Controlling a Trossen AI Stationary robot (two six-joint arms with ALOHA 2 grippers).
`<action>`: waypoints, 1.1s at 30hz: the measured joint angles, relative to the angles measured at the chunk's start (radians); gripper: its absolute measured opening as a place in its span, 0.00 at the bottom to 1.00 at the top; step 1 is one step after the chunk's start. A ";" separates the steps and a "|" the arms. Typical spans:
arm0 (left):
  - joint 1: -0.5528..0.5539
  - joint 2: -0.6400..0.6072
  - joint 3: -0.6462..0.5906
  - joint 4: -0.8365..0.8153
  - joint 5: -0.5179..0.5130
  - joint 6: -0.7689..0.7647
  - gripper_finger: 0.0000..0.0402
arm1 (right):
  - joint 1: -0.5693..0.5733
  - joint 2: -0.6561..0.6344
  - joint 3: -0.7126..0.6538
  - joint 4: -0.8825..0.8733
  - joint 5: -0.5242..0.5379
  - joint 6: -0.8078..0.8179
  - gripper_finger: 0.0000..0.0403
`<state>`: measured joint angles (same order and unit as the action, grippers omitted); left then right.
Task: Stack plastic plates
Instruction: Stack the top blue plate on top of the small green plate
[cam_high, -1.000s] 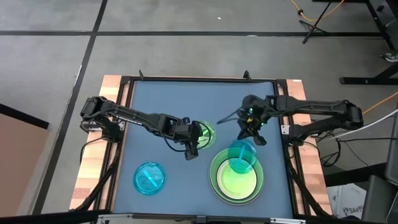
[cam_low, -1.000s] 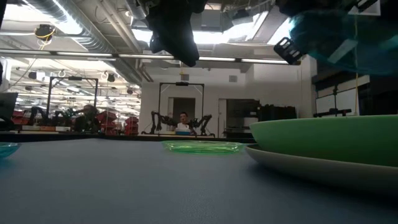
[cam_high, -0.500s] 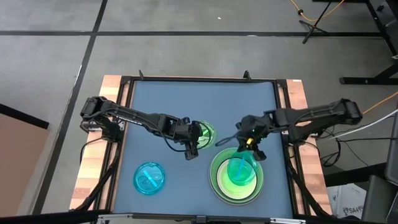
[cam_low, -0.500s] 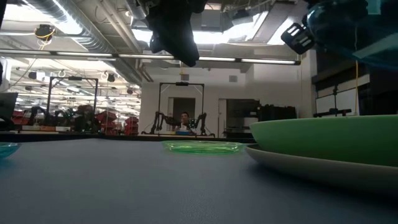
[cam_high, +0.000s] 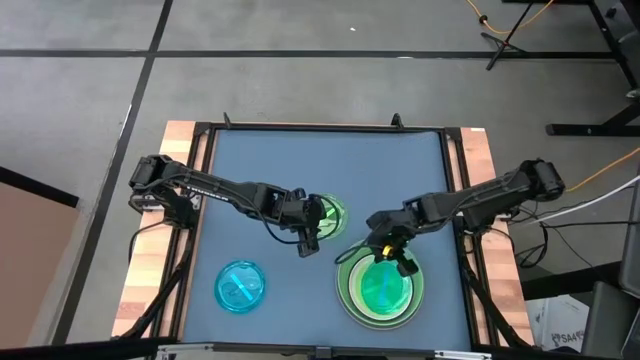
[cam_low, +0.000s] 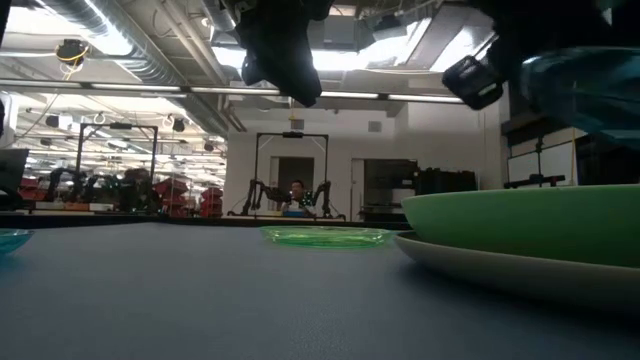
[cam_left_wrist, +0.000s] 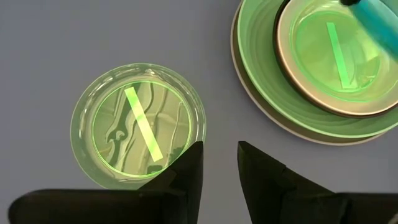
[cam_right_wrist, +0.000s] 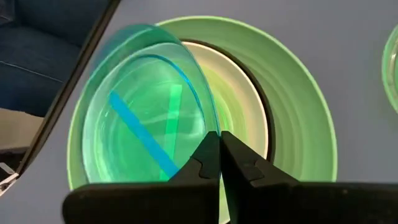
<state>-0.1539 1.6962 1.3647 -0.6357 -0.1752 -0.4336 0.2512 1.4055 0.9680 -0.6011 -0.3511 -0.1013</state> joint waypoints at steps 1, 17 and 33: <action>0.000 0.000 0.000 0.000 0.000 0.000 0.23 | 0.000 0.014 0.000 0.005 0.000 0.000 0.00; 0.000 0.000 0.000 0.000 0.000 0.000 0.23 | -0.003 0.133 0.000 0.011 -0.008 -0.011 0.00; 0.000 0.000 0.000 0.000 0.000 0.000 0.23 | -0.003 0.133 0.000 0.010 0.000 -0.008 0.00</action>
<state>-0.1539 1.6962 1.3647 -0.6361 -0.1749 -0.4336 0.2485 1.5383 0.9680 -0.5915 -0.3511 -0.1097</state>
